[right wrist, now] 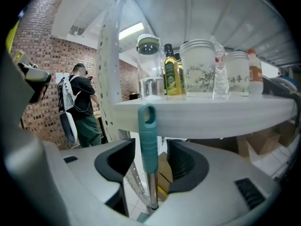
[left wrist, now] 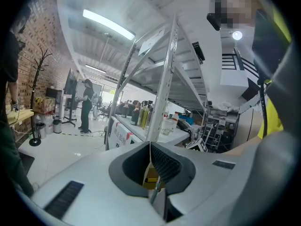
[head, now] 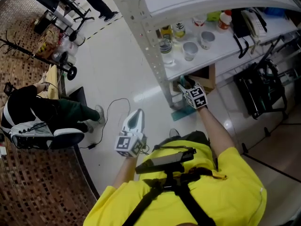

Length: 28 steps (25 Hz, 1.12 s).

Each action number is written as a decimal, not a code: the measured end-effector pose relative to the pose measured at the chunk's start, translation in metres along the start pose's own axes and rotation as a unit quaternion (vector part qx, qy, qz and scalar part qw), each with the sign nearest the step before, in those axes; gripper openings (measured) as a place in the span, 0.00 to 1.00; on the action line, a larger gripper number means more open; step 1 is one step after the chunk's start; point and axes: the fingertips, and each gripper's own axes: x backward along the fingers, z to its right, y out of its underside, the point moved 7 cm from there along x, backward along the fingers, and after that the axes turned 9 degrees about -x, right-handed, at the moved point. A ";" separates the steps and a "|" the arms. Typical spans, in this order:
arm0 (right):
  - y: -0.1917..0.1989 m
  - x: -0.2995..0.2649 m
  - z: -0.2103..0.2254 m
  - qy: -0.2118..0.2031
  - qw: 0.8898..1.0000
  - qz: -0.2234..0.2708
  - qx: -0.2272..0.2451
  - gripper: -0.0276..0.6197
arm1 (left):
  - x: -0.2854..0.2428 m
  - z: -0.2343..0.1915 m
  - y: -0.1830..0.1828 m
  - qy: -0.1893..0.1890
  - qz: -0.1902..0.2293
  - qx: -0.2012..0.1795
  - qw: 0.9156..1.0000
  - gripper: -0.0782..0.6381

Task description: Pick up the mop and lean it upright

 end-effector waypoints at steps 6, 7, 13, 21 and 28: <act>-0.026 0.063 -0.013 -0.002 0.998 0.058 -0.034 0.38 | -0.007 -0.003 0.006 0.005 -0.006 0.004 1.000 0.13; -0.034 0.083 -0.021 -0.007 0.996 0.077 -0.041 0.38 | -0.008 -0.002 0.006 0.005 -0.003 0.007 1.000 0.13; -0.091 0.205 -0.058 -0.010 0.983 0.182 -0.030 0.31 | -0.009 0.001 -0.002 0.008 0.008 0.015 1.000 0.13; -0.108 0.262 -0.067 0.022 0.974 0.222 -0.040 0.05 | -0.006 0.011 -0.031 0.029 0.051 0.003 0.998 0.13; -0.089 0.247 -0.079 -0.014 0.975 0.204 -0.083 0.05 | 0.000 0.020 -0.036 0.038 0.079 -0.001 0.996 0.13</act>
